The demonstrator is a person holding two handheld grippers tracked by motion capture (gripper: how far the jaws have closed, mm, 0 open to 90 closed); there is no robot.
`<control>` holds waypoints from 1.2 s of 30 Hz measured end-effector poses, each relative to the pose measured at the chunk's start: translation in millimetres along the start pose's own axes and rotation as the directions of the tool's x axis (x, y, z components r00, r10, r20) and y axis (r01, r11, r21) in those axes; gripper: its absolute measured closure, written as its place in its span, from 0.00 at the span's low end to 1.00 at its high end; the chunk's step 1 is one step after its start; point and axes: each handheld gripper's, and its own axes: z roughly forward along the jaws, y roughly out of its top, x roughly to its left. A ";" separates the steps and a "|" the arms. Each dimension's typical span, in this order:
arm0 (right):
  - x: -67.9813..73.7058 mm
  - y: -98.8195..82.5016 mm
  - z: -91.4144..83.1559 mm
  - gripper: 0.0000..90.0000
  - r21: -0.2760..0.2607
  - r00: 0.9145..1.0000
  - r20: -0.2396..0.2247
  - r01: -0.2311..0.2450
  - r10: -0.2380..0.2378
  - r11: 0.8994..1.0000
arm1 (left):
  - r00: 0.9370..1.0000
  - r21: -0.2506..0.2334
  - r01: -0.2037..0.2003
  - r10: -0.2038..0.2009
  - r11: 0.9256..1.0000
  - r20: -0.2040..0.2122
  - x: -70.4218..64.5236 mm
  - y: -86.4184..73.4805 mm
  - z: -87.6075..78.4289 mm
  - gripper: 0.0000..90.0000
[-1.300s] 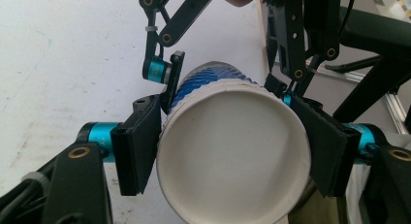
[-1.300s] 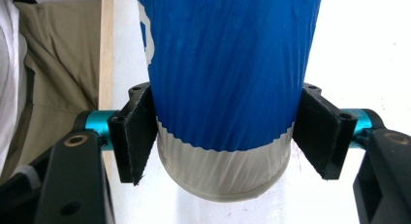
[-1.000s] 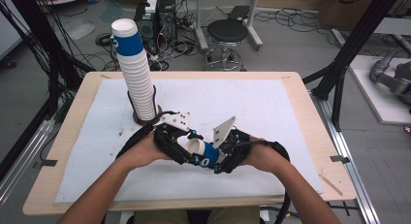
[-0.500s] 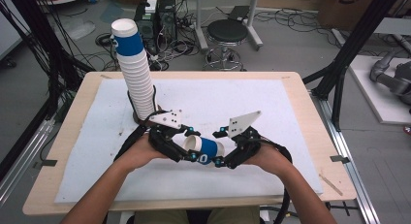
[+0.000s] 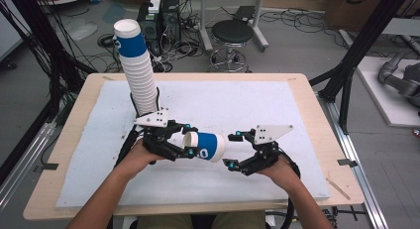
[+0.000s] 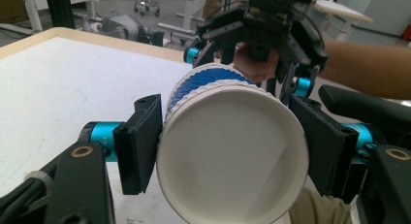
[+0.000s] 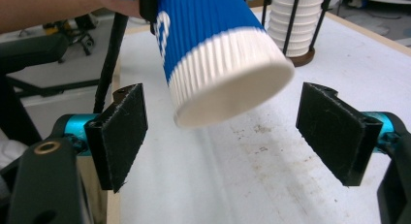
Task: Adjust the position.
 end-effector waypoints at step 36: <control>-1.5 -21.4 13.3 0.18 -0.171 0.983 -0.139 -0.146 0.123 0.974 | 0.993 -0.085 0.007 0.003 0.996 0.117 -6.6 -1.2 26.0 0.34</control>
